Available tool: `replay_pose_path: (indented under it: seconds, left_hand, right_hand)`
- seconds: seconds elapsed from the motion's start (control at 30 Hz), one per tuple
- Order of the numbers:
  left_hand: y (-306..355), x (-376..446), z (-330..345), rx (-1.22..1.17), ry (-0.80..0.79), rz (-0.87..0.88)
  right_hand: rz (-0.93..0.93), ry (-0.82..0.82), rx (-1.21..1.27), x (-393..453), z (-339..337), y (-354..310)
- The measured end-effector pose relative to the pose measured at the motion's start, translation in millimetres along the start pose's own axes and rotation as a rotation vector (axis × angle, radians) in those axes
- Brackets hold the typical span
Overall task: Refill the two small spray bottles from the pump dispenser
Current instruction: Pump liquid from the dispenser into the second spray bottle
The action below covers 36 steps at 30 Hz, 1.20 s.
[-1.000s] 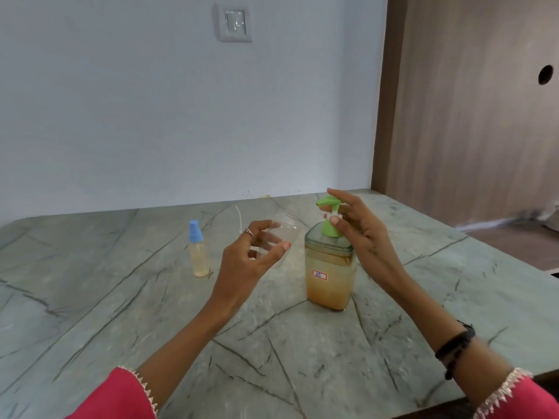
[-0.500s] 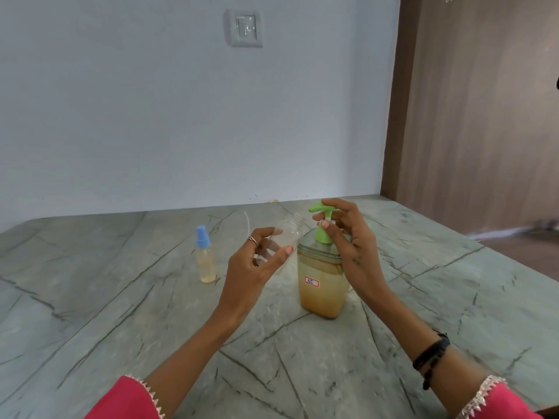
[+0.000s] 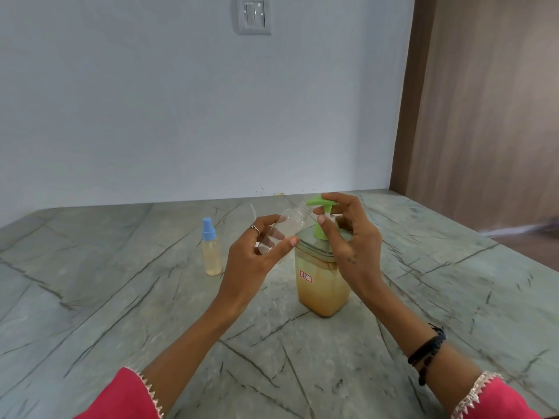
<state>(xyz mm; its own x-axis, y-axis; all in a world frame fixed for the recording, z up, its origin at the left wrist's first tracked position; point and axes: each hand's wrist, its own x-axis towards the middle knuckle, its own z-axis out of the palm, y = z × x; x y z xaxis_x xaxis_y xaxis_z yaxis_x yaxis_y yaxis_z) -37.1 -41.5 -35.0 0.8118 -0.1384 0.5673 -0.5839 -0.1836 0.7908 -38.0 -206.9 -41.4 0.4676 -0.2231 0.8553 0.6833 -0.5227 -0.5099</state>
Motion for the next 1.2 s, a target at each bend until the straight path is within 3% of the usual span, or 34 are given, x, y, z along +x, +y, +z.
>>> replay_pose_path:
  seconds: [0.33,0.57,1.2]
  left_hand:
    - [5,2,-1,0.007,-0.022,-0.022]
    - [1,6,-3,0.033,-0.028,-0.032]
    - [12,2,-4,0.005,-0.041,-0.097]
  right_hand:
    - [-0.100,-0.022,0.007,7,-1,5]
    - [-0.066,-0.173,0.144,14,-4,6]
    - [-0.103,-0.074,0.309,15,4,5]
